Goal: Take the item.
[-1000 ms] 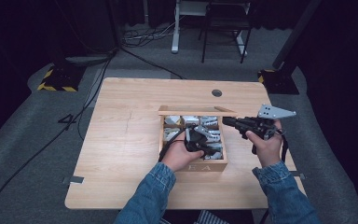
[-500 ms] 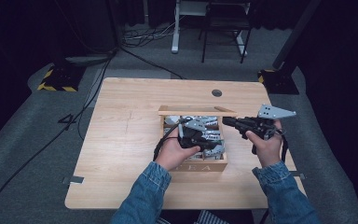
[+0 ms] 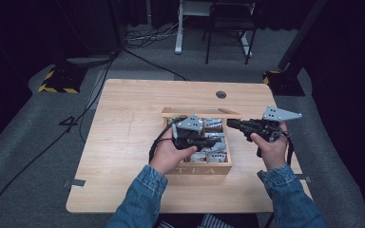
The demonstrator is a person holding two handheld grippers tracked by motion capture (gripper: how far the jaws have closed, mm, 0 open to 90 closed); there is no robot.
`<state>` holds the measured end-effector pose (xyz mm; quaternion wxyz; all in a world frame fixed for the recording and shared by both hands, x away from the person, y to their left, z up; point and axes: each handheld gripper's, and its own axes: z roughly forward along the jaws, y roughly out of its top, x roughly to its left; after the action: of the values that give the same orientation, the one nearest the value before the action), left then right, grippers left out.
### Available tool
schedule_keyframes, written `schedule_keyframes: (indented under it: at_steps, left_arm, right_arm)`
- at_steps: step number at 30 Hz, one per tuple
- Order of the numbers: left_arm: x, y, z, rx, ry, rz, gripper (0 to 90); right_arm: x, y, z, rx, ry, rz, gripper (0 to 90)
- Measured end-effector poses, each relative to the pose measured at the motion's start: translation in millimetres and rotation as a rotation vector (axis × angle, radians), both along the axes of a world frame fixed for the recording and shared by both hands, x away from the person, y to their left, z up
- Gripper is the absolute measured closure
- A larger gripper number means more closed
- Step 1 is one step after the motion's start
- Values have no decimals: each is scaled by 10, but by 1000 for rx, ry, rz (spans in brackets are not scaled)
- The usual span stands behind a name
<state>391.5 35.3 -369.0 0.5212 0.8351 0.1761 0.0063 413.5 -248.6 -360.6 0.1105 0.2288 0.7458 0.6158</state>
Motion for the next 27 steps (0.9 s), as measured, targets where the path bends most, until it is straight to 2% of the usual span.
schedule_keyframes:
  at_steps: [8,17,24,27]
  left_arm:
    - [-98,232,112,18,-26,15,892]
    - [-229,662,239,15,-52,64,892]
    - [-301,891,285,12,-60,80,892]
    - [-356,980,272,33,-67,92,891]
  right_arm:
    - [0,-1,-2,3,3,0,900]
    - [-8,3,0,-1,4,-6,900]
    - [-16,19,-10,-8,5,-5,900]
    - [-20,27,-16,-13,6,-7,900]
